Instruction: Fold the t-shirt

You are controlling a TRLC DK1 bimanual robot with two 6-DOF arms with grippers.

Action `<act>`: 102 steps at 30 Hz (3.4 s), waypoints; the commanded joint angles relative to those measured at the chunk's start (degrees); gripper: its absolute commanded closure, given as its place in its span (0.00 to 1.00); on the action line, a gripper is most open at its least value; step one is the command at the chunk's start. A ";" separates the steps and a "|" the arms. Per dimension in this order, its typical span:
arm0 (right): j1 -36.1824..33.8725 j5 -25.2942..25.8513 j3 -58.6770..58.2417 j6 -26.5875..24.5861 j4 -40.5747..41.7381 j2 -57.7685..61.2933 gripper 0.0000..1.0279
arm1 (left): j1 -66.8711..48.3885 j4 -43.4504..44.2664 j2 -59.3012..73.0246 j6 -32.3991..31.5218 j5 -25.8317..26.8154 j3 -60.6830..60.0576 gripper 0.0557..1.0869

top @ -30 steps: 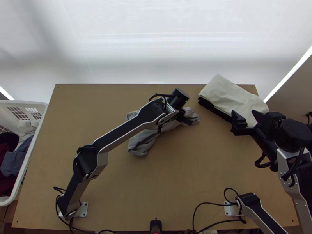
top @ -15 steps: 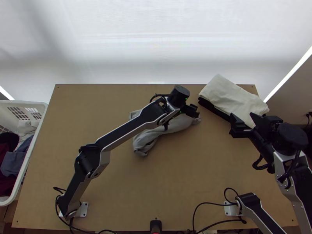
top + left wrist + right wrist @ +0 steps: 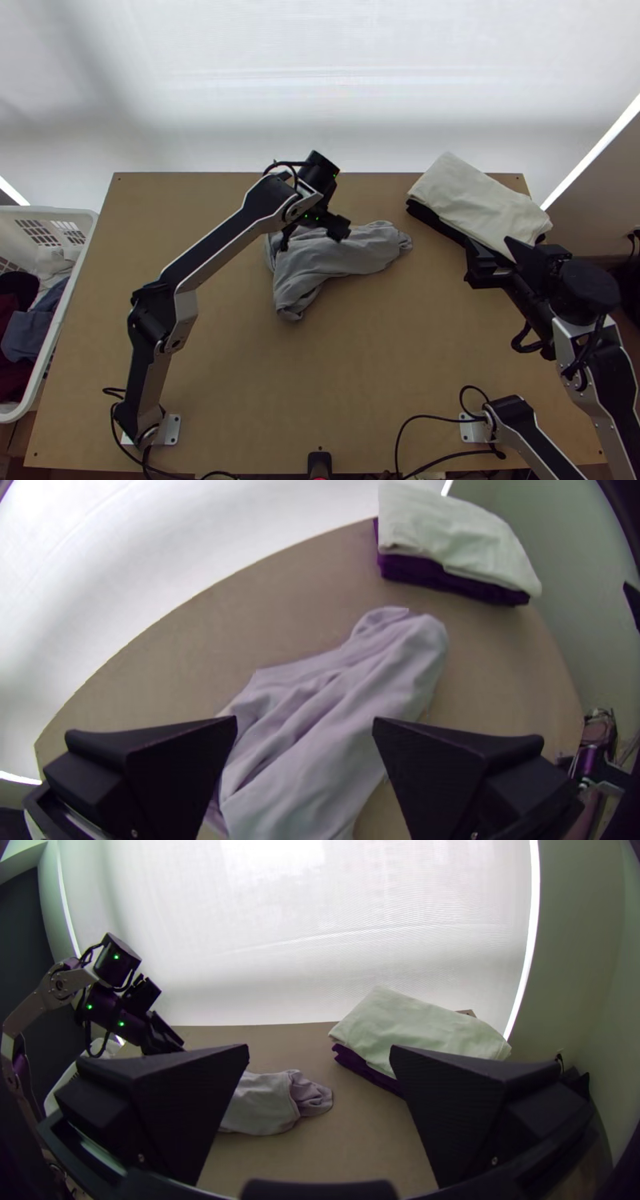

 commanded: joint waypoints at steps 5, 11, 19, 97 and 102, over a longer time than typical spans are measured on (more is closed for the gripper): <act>0.77 0.24 -1.21 1.46 1.35 -0.50 0.03 | 1.73 -2.42 -3.34 5.36 2.18 -8.86 0.04; 0.77 0.24 -1.39 1.37 1.35 -0.68 0.03 | 2.52 -1.54 -0.26 5.98 2.27 -11.41 0.04; 0.95 0.24 -1.13 1.37 1.79 -0.24 0.03 | 2.44 2.24 1.32 4.04 0.51 -11.58 0.66; 5.60 0.24 -5.34 1.64 7.94 -1.73 0.03 | 11.23 44.69 -59.33 -6.33 -6.96 -57.72 0.97; 5.43 0.24 -5.26 1.64 8.03 -1.82 0.03 | 3.05 48.03 -55.99 -8.09 -6.96 -61.33 0.97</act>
